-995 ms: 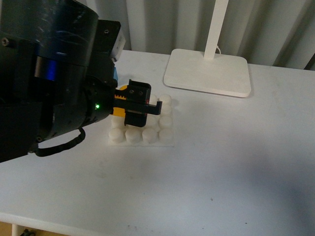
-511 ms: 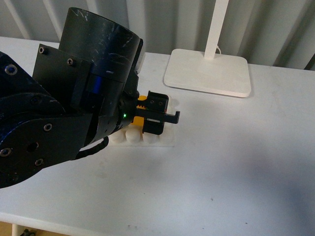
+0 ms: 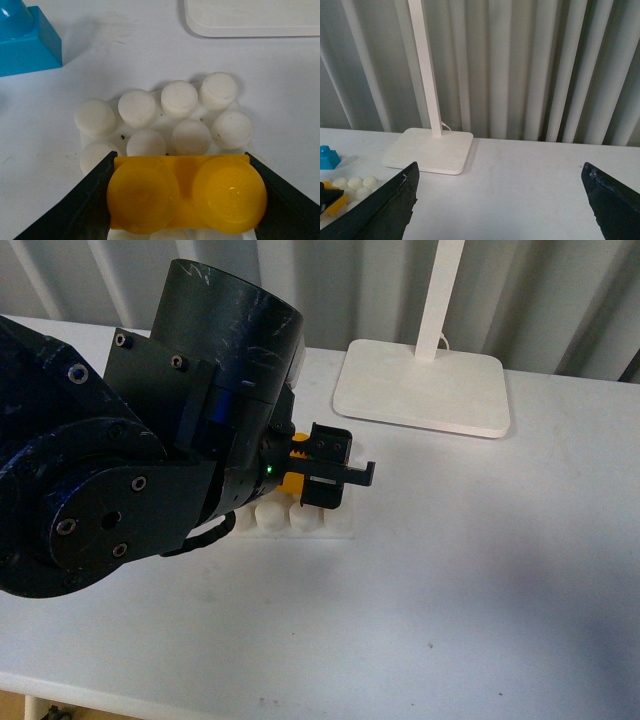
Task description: Insert yellow block into base center
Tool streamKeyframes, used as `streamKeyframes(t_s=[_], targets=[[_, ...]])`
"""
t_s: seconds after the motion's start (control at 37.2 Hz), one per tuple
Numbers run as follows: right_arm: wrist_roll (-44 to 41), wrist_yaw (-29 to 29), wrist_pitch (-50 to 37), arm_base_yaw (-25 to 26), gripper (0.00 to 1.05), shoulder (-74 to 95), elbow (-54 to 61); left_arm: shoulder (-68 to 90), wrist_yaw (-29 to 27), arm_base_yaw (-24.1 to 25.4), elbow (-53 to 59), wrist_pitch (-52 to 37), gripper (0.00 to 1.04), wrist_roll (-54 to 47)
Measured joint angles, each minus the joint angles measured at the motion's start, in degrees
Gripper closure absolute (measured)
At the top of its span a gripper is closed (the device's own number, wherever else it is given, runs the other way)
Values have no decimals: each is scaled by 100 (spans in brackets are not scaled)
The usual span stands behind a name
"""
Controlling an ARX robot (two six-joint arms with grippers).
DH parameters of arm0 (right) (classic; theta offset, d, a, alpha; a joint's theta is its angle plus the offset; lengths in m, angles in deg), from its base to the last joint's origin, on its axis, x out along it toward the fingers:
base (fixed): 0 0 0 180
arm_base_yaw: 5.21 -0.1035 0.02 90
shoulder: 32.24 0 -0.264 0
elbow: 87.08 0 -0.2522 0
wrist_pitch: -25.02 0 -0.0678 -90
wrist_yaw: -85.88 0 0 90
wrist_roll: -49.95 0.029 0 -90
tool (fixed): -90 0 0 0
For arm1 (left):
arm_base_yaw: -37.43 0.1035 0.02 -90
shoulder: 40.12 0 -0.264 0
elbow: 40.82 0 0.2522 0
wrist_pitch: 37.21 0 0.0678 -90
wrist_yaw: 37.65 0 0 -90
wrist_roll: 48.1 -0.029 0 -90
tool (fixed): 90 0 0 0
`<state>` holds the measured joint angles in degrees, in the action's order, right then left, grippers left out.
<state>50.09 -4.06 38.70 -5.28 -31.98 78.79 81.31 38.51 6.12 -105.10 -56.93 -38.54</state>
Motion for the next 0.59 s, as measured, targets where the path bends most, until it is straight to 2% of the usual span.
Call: streamKeyframes(t_s=[0.59], targets=[[0, 0, 0, 0, 9, 0, 0, 9, -81, -42, -63, 186, 39, 238]])
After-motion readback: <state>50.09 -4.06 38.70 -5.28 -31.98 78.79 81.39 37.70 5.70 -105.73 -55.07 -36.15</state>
